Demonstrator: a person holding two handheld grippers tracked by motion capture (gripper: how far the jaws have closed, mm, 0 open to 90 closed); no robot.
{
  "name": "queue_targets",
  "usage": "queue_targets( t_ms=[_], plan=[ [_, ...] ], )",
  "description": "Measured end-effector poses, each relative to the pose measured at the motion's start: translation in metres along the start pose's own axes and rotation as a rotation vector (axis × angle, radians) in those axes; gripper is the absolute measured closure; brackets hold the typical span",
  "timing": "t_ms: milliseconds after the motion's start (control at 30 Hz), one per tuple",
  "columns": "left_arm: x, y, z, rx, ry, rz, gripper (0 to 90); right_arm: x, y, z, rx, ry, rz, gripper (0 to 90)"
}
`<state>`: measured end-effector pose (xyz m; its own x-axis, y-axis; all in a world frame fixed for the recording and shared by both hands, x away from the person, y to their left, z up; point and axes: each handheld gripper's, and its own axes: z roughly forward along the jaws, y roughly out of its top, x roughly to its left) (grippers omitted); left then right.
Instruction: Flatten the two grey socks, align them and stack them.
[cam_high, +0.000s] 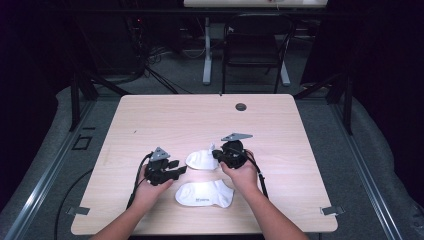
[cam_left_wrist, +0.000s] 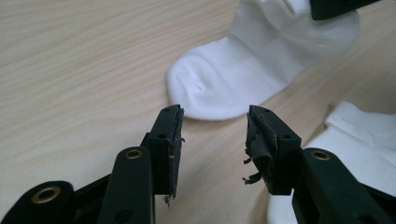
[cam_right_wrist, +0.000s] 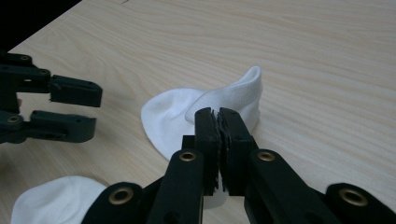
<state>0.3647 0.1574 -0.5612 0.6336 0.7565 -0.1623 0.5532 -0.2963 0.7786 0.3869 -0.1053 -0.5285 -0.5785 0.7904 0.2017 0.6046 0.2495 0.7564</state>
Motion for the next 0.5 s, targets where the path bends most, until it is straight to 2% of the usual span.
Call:
queue_targets(
  t_ms=[167, 267, 500],
  plan=[
    [-0.001, 0.009, 0.017, 0.012, 0.007, -0.005, 55.7, -0.002, -0.002, -0.002, -0.009, 0.005, 0.001, 87.1],
    [-0.002, 0.013, 0.030, 0.014, 0.017, 0.011, 55.6, -0.004, -0.005, -0.004, -0.005, -0.004, -0.006, 87.1],
    [-0.004, 0.011, 0.044, 0.021, 0.022, 0.015, 55.9, -0.011, -0.010, -0.005, -0.008, 0.000, 0.012, 87.0]
  ],
)
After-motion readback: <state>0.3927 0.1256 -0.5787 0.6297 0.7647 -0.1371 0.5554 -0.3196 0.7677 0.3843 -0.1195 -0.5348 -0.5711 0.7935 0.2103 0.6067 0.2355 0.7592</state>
